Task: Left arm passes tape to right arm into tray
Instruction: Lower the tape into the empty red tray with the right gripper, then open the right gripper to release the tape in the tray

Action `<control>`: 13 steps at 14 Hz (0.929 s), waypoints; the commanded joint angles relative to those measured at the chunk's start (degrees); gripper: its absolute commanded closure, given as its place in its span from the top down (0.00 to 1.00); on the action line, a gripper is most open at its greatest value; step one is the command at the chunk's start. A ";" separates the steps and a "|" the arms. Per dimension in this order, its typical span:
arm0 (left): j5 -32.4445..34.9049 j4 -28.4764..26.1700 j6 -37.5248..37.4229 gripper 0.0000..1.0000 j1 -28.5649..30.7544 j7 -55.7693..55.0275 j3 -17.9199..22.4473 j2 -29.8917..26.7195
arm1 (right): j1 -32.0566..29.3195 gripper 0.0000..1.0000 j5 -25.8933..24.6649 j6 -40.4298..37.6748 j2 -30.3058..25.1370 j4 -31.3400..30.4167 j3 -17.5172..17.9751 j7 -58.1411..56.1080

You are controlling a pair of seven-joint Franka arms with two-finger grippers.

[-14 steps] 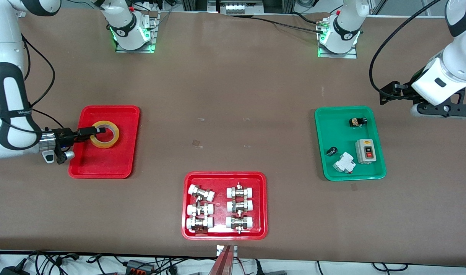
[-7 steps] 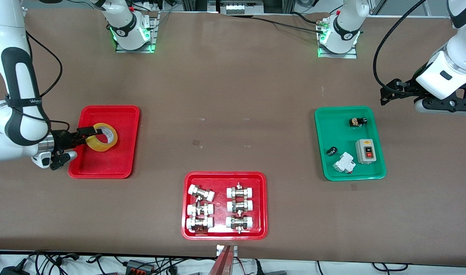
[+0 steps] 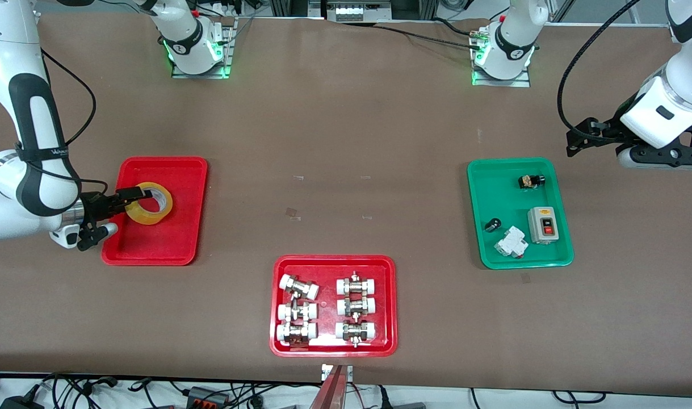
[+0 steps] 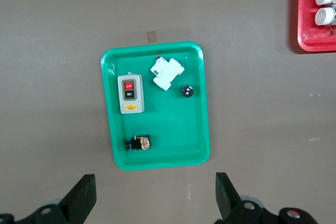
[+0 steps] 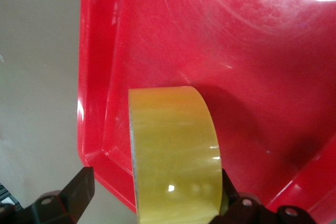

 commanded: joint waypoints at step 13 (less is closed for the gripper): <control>-1.02 -1.15 0.56 1.00 0.59 0.18 -0.54 -1.32 | 2.18 1.00 -6.83 3.52 -3.00 -0.65 0.66 -2.88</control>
